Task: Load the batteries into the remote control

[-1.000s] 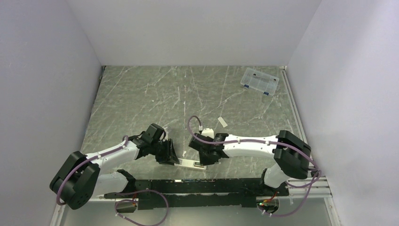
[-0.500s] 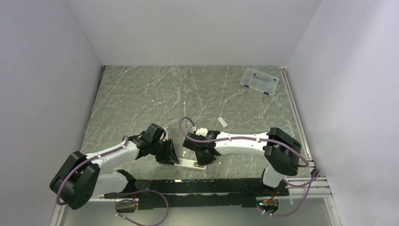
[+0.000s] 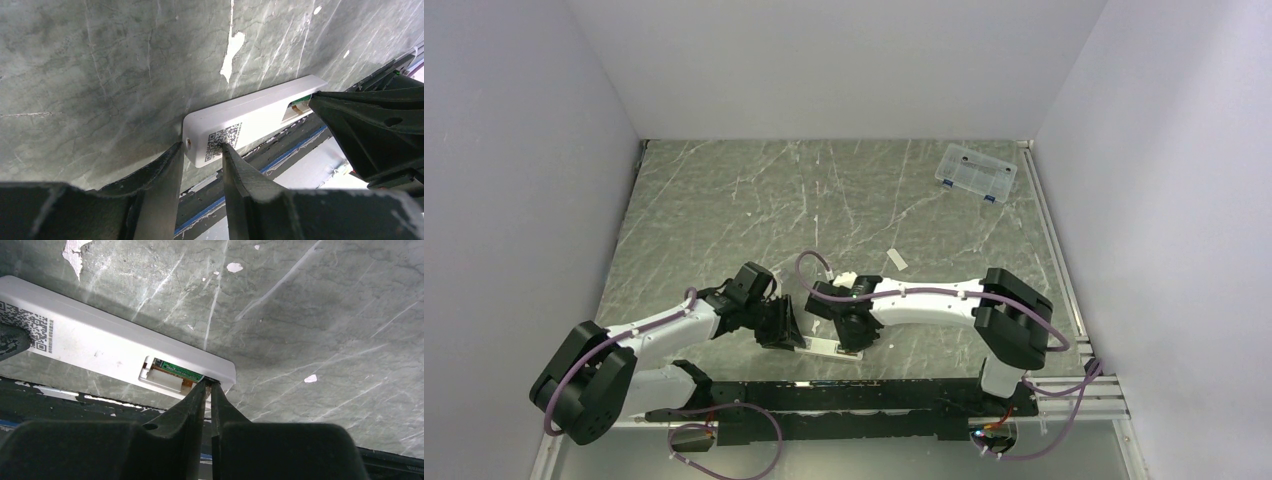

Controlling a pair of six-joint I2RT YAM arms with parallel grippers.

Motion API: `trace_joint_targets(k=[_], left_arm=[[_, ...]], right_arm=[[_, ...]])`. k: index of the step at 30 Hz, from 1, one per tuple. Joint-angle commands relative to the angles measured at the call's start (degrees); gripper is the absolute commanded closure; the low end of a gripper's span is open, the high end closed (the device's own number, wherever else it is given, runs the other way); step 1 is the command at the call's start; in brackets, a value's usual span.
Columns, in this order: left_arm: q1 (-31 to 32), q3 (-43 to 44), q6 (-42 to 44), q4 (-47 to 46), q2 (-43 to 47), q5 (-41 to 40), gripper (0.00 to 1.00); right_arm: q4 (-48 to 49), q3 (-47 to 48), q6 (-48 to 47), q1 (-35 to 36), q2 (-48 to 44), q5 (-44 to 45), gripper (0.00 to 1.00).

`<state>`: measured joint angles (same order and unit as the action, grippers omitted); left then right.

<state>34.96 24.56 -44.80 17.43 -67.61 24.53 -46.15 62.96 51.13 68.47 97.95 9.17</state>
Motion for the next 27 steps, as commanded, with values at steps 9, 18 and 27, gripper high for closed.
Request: trace_joint_targets(k=[9,18,27], left_arm=[[0.5,0.5,1.0,-1.1,0.8,0.3,0.59],[0.5,0.9,1.3,-0.7,0.7,0.1,0.59],[0.5,1.3,1.3,0.2,1.0,-0.4,0.59]], right_arm=[[-1.1,2.5,0.4,0.3,-0.5,5.1,0.84],[-1.8,2.9,0.6,0.3,-3.8,6.3,0.84],[0.5,1.2,0.2,0.2,-6.4,6.1,0.86]])
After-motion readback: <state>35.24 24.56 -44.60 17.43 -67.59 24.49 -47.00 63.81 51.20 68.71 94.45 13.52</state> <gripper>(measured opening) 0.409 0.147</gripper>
